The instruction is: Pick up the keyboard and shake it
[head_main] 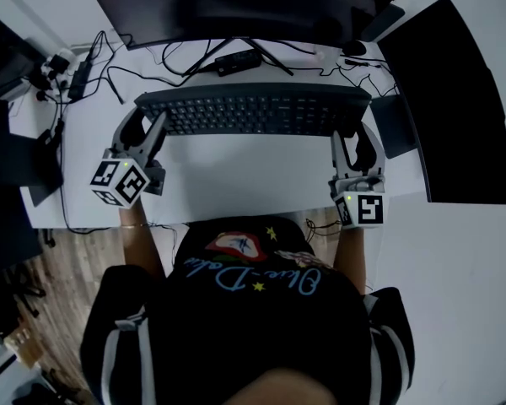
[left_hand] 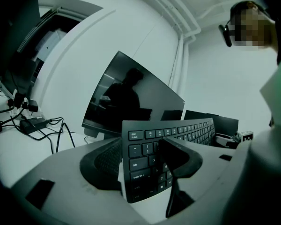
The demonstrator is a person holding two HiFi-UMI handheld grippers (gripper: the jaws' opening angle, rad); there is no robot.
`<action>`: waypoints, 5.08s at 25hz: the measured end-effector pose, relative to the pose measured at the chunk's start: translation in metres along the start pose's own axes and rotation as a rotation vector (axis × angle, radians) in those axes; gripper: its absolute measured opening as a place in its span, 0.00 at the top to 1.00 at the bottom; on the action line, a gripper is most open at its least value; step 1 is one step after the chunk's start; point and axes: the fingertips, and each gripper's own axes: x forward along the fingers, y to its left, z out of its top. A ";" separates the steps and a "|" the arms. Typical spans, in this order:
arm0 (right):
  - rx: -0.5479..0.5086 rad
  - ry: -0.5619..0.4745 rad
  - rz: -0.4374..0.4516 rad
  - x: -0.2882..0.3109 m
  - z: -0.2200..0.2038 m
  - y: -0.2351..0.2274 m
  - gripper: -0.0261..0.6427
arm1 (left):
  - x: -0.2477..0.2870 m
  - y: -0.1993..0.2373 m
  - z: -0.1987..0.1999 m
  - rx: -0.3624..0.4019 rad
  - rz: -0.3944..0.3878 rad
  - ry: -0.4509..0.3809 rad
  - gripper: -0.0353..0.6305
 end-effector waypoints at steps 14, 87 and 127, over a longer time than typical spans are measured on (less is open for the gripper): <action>0.095 0.064 0.012 0.004 -0.035 0.006 0.70 | 0.002 0.014 -0.033 -0.041 0.019 0.076 0.58; 0.458 0.685 0.096 0.001 -0.224 0.034 0.70 | 0.027 0.050 -0.155 -0.065 0.170 0.480 0.60; 0.444 0.623 -0.008 0.005 -0.206 0.016 0.71 | 0.011 0.064 -0.151 -0.088 0.262 0.469 0.69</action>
